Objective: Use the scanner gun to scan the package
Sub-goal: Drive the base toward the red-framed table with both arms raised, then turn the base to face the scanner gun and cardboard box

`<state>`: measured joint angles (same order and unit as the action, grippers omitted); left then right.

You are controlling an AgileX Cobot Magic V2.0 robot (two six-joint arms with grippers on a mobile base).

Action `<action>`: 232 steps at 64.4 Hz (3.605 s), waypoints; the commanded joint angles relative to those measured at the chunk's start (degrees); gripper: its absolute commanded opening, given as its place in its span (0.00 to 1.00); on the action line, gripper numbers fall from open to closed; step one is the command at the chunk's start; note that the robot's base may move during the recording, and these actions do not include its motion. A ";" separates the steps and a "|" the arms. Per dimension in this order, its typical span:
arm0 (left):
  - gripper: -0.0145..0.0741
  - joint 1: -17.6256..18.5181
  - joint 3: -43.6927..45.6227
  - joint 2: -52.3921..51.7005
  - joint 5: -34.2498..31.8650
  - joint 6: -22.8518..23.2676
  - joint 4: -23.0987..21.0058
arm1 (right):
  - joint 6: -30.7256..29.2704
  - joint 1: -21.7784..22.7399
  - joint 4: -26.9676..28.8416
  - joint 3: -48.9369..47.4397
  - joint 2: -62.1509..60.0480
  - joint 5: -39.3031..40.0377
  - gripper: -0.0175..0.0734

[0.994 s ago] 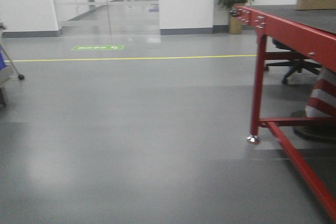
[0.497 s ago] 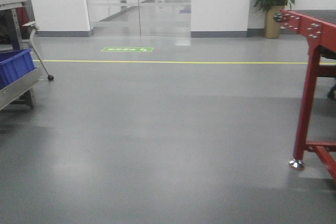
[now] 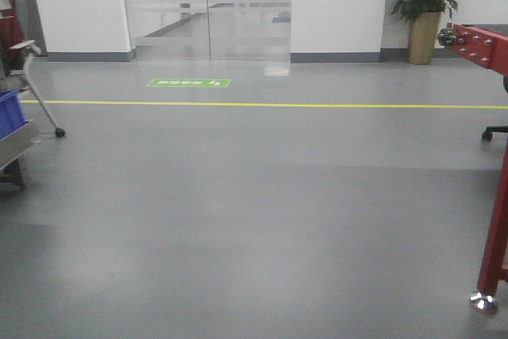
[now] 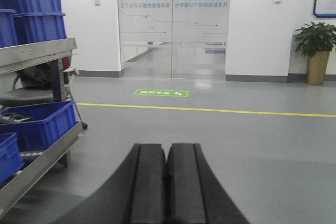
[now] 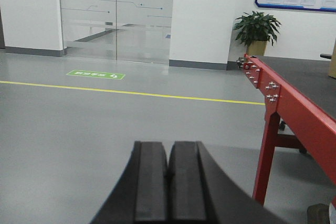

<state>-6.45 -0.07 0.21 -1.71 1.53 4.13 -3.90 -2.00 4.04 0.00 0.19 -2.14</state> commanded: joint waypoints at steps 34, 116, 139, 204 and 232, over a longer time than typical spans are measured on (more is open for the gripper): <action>0.04 -0.20 0.07 -0.21 -0.79 0.45 -0.34 | -0.08 0.21 -0.27 0.00 -0.19 1.38 0.01; 0.04 -0.10 0.07 -0.21 -0.79 0.45 -0.34 | -0.08 0.21 -0.27 0.00 -0.19 1.38 0.01; 0.04 -0.10 0.07 -0.21 -0.79 0.45 -0.34 | -0.08 0.21 -0.27 0.00 -0.19 1.38 0.01; 0.04 -1.05 0.07 -0.21 -0.79 0.45 -0.34 | -0.08 0.21 -0.27 0.00 -0.19 1.38 0.01; 0.04 -1.46 0.07 -0.21 -0.79 0.45 -0.34 | -0.08 0.21 -0.27 0.00 -0.19 1.38 0.01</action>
<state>-7.78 -0.07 0.21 -1.71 1.53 4.13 -3.90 -2.00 4.04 0.00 0.19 -2.14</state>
